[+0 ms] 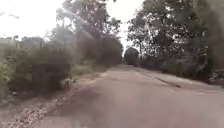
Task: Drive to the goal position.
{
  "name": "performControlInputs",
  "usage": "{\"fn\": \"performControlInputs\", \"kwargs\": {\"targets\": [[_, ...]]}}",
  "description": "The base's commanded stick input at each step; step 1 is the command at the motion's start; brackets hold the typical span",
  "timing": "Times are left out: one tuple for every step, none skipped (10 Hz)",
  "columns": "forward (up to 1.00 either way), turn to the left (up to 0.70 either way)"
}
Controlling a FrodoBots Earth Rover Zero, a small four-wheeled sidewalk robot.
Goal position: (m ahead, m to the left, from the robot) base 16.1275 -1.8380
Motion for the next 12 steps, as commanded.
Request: {"fn": "performControlInputs", "kwargs": {"targets": [[1.00,0.00],[1.00,0.00],[1.00,0.00],[1.00,0.00],[1.00,0.00],[1.00,-0.13],[1.00,-0.28],[1.00,-0.40],[1.00,-0.40],[1.00,-0.40],[1.00,-0.40],[1.00,-0.40]]}}
